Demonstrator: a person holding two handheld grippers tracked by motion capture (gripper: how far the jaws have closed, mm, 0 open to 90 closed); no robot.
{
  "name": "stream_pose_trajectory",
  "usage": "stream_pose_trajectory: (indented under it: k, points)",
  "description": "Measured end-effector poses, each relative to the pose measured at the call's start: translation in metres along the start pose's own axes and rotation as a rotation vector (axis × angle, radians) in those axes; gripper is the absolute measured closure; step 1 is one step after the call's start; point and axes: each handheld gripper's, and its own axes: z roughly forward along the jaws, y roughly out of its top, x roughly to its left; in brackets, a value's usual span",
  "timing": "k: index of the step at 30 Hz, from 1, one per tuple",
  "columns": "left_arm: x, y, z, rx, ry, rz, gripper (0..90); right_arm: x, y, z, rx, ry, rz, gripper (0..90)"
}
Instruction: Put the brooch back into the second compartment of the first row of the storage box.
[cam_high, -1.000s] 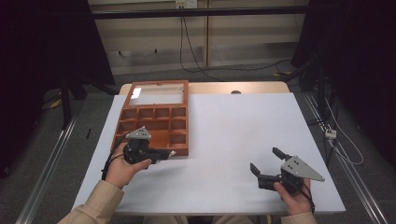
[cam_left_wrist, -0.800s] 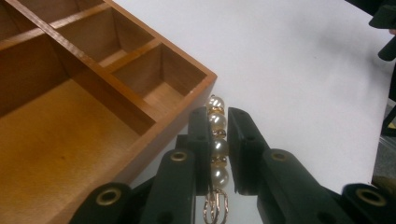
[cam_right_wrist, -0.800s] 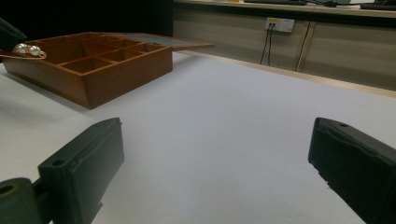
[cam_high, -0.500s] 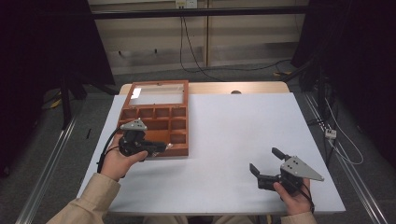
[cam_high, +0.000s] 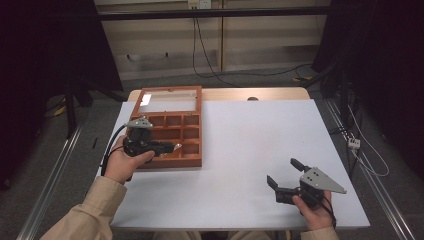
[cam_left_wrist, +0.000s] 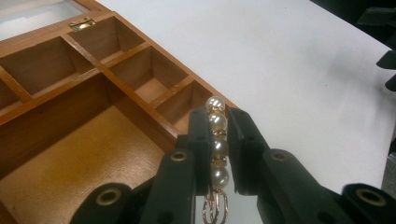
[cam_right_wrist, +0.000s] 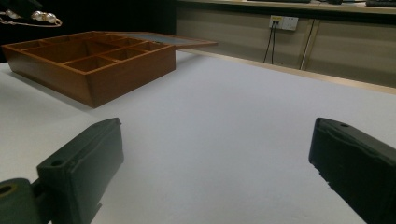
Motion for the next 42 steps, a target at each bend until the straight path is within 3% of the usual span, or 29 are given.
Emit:
stream_pose_trajectory:
  k: [19, 42]
  points:
    - [0.017, 0.015, -0.003, -0.003, 0.034, -0.030, 80.3, 0.000, 0.000, 0.000, -0.002, 0.003, 0.000, 2.4]
    - [0.042, 0.021, -0.001, -0.021, 0.087, -0.079, 80.3, 0.000, 0.000, 0.000, -0.006, 0.013, 0.009, 2.4]
